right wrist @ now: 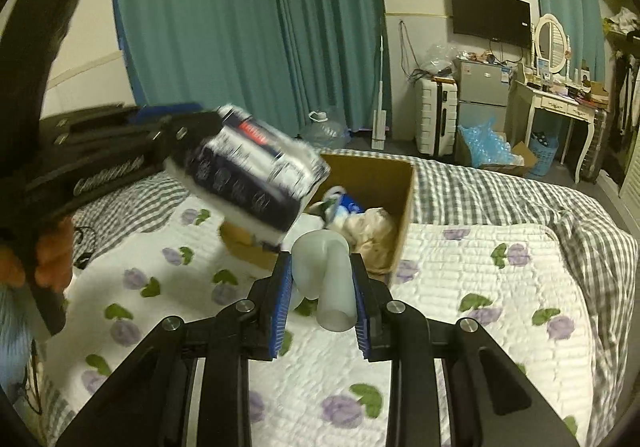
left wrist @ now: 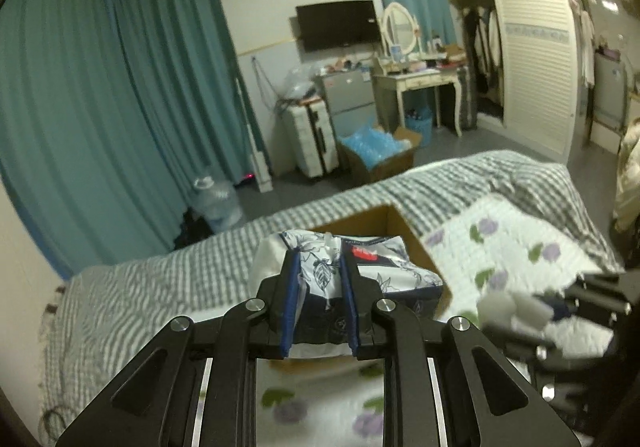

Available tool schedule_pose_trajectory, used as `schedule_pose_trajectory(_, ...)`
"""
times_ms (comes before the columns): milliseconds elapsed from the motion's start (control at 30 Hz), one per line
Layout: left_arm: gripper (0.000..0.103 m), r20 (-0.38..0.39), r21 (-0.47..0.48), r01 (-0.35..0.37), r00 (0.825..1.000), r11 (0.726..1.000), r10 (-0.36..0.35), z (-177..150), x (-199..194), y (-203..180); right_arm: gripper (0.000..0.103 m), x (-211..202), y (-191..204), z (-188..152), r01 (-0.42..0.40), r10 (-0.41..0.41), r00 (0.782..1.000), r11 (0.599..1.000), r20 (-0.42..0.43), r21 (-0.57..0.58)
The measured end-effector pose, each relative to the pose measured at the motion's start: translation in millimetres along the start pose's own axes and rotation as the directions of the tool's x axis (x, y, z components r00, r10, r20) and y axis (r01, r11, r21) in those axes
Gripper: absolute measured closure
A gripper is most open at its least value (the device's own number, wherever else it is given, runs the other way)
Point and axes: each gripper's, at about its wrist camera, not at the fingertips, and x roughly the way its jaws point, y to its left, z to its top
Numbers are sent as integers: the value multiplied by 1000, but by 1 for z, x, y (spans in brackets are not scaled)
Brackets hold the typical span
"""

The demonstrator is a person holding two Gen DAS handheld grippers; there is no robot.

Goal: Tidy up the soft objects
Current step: 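Carry the floral package and plastic piece into the box and open both tools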

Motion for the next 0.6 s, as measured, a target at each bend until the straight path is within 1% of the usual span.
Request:
schedule_pose_trajectory(100,84,-8,-1,9,1000,1000,-9,11,33,-3,76,20,-16,4,9,-9,1000,1000,-22,6)
schedule_pose_trajectory(200,83,-23,-4,15,1000,1000,-15,14,69,-6,76,37,-30,7,17,-17,999,1000,-40,10)
schedule_pose_trajectory(300,80,-34,-31,37,999,999,-38,7,101,-3,75,56,-44,11,29,-28,998,1000,-56,11)
schedule_pose_trajectory(333,76,-33,-40,36,999,999,-38,3,108,-3,75,62,-48,14,31,-30,998,999,-61,10)
schedule_pose_trajectory(400,76,-31,-50,37,999,998,-38,-5,121,-2,75,73,-52,20,29,-27,997,999,-74,16)
schedule_pose_trajectory(433,72,-34,-54,37,999,998,-39,-10,126,-1,75,77,-53,22,25,-24,997,1000,-77,11)
schedule_pose_trajectory(467,63,-43,-59,31,999,998,-34,-15,132,1,75,81,-53,26,25,-25,997,1000,-77,-1)
schedule_pose_trajectory(500,56,-45,-65,22,999,998,-25,-18,135,3,75,84,-52,30,28,-29,997,1000,-76,-13)
schedule_pose_trajectory(533,39,-46,-72,12,999,997,-15,-20,137,7,75,89,-49,35,29,-31,997,999,-76,-26)
schedule_pose_trajectory(567,26,-42,-82,3,999,997,-7,-24,138,12,75,93,-48,39,28,-30,997,999,-75,-33)
schedule_pose_trajectory(600,24,-34,-96,-3,999,995,0,-25,138,15,75,97,-46,43,27,-30,997,999,-73,-40)
